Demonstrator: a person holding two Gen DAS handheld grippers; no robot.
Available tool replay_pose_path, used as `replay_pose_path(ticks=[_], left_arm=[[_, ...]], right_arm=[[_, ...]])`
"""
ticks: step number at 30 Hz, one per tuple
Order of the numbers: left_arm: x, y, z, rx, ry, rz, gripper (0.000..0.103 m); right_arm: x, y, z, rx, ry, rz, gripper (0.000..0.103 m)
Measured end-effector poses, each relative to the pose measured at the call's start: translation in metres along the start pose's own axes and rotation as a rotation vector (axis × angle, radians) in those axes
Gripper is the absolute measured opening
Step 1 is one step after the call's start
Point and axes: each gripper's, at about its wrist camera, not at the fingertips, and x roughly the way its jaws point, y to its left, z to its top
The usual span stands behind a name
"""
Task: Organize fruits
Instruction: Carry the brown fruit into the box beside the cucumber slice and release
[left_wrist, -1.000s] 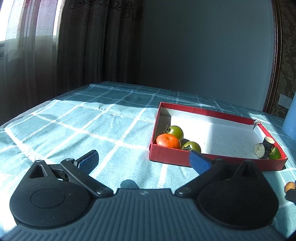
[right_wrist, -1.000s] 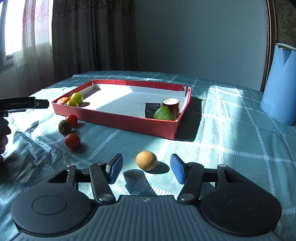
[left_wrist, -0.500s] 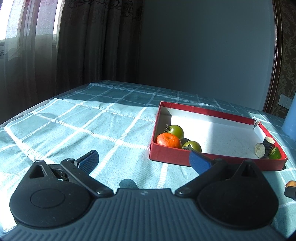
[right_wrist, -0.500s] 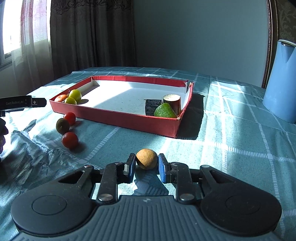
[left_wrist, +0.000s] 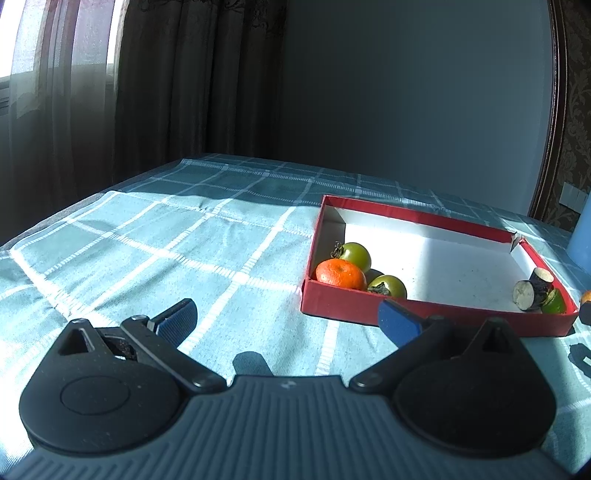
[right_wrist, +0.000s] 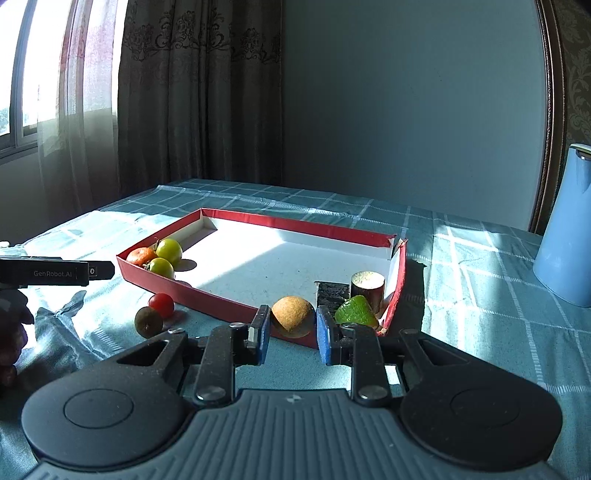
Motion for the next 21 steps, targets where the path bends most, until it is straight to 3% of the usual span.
replay_pose_path(ticks=[9,21], left_arm=[[0.003,-0.002,-0.001,0.011,0.018,0.002,0.103],[0.004,-0.003,-0.002,0.014,0.024,0.006,0.103]], right_arm=[[0.029,-0.004,0.019,-0.012,-0.004,-0.022,0.025],[0.057,-0.018,0.008,0.027,0.059,-0.039,0.025]])
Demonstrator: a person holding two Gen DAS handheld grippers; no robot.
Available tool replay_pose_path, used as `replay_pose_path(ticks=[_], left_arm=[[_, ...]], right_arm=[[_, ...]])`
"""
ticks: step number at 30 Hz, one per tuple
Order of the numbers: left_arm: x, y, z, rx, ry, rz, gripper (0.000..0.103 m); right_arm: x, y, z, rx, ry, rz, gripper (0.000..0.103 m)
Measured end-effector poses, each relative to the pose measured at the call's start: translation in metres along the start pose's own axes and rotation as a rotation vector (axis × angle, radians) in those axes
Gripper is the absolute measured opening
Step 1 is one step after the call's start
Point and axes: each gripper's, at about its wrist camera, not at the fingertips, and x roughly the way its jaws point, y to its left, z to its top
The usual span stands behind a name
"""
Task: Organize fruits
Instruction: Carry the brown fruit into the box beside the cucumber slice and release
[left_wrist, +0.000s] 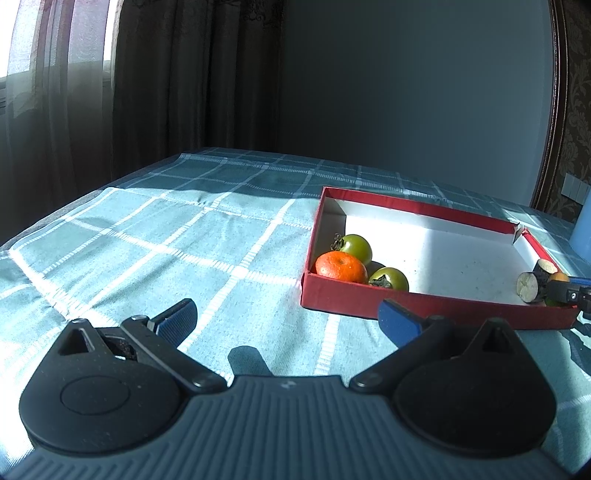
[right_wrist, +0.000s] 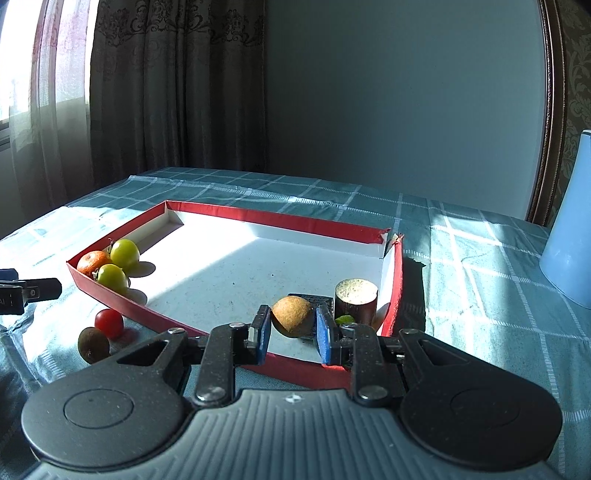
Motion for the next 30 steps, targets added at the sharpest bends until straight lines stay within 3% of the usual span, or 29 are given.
replay_pose_path(ticks=[17,30], left_arm=[[0.000,0.001,0.000,0.000,0.001,0.002,0.103],[0.001,0.000,-0.001,0.009,0.009,0.006,0.103]], right_arm=[[0.005,0.004,-0.005,-0.009,-0.009,-0.012,0.025],[0.027,-0.009,0.002,0.069,0.017,0.027,0.025]])
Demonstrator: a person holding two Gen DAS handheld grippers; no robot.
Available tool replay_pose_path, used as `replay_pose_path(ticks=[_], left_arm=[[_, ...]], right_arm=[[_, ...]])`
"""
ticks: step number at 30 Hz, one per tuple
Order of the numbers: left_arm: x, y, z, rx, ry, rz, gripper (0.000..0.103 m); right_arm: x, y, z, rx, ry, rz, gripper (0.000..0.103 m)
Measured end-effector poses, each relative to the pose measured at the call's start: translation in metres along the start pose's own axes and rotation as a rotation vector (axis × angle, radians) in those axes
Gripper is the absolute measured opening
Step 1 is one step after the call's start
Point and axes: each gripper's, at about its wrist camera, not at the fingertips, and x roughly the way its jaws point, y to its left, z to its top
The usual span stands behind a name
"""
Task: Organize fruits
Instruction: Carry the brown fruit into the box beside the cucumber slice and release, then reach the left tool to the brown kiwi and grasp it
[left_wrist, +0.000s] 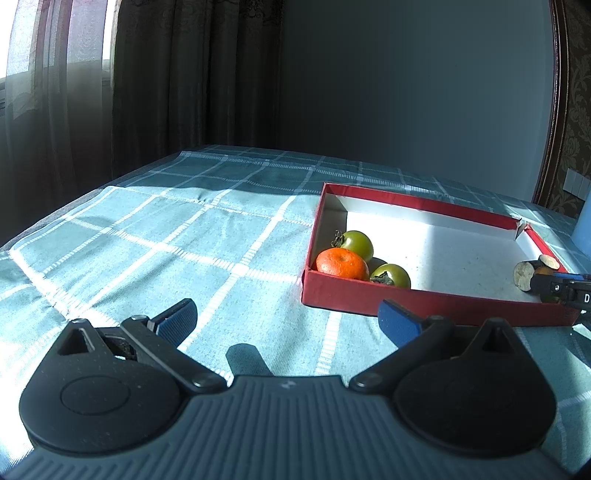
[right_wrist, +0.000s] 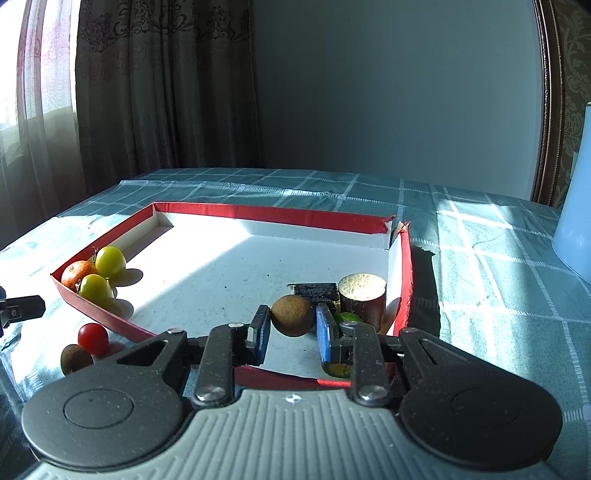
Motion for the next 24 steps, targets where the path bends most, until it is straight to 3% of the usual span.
replay_pose_path(ticks=[13,15,17,18,21,24], left_arm=[[0.001,0.001,0.000,-0.004,0.006,0.003,0.103],[0.001,0.001,0.000,-0.004,0.005,0.004,0.103],[0.001,0.001,0.000,-0.006,0.005,0.003,0.103],[0.001,0.001,0.000,-0.005,0.004,0.004,0.103],[0.001,0.000,0.000,-0.005,0.002,0.004,0.103],[0.000,0.000,0.000,-0.005,0.002,0.003,0.103]], right_arm=[[-0.018,0.004,-0.005,-0.002,-0.026,-0.020,0.027],[-0.032,0.004,-0.006,0.013,-0.042,-0.030,0.037],[-0.050,0.002,-0.011,0.040,-0.072,-0.038,0.065],[-0.059,0.001,-0.014,0.052,-0.086,-0.038,0.071],[-0.085,-0.007,-0.028,0.091,-0.116,-0.038,0.075],[-0.090,-0.019,-0.043,0.137,-0.062,-0.023,0.076]])
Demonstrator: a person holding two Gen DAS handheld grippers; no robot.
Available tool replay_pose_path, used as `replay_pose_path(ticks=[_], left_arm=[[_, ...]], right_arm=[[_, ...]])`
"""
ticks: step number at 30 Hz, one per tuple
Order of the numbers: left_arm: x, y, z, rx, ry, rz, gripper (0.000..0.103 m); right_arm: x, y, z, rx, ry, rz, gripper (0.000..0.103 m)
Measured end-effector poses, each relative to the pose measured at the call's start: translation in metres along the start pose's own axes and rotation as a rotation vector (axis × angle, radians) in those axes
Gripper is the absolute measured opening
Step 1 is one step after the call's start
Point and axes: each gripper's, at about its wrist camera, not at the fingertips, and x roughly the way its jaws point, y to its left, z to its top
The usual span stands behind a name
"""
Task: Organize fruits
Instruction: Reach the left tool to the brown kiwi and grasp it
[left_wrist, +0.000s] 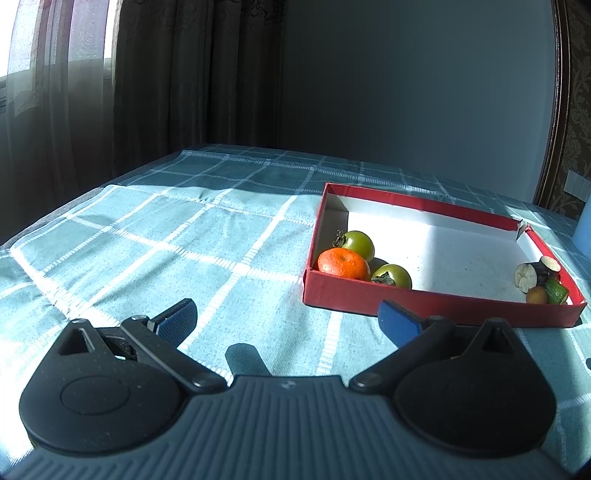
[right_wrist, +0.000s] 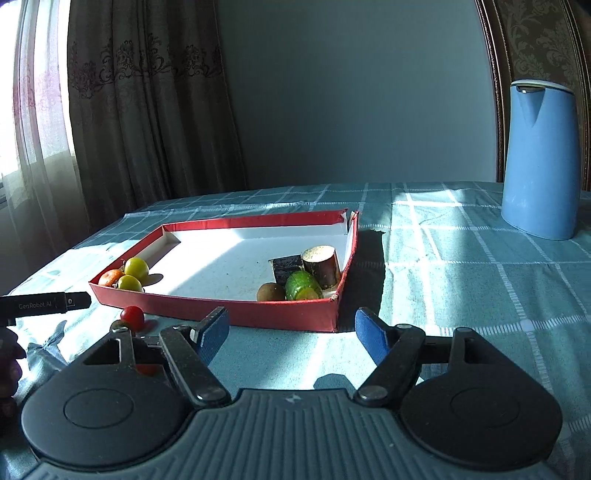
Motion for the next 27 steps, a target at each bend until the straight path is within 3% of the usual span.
replay_pose_path(ticks=[3,6,9,13,15,19,22,27], left_arm=[[-0.002,-0.001,0.000,0.000,-0.009,0.002,0.103],[-0.005,0.002,0.000,-0.015,-0.015,-0.015,0.103],[-0.010,0.001,-0.001,-0.012,-0.035,-0.052,0.103],[-0.024,-0.013,-0.004,0.071,-0.092,-0.128,0.101],[-0.030,-0.027,-0.006,0.140,-0.102,-0.122,0.095],[-0.030,-0.048,-0.011,0.170,-0.045,-0.157,0.090],[-0.027,-0.061,-0.014,0.182,0.000,-0.177,0.081],[-0.020,-0.075,-0.014,0.193,0.023,-0.174,0.081]], right_arm=[[0.007,-0.013,-0.011,0.069,0.073,-0.016,0.079],[0.014,-0.027,-0.012,0.159,0.100,0.024,0.081],[0.014,-0.027,-0.013,0.158,0.098,0.026,0.082],[0.014,-0.026,-0.013,0.150,0.101,0.024,0.083],[0.014,-0.025,-0.013,0.152,0.101,0.026,0.084],[0.015,-0.025,-0.012,0.148,0.103,0.026,0.084],[0.015,-0.025,-0.012,0.146,0.104,0.026,0.085],[0.015,-0.024,-0.013,0.143,0.104,0.025,0.085]])
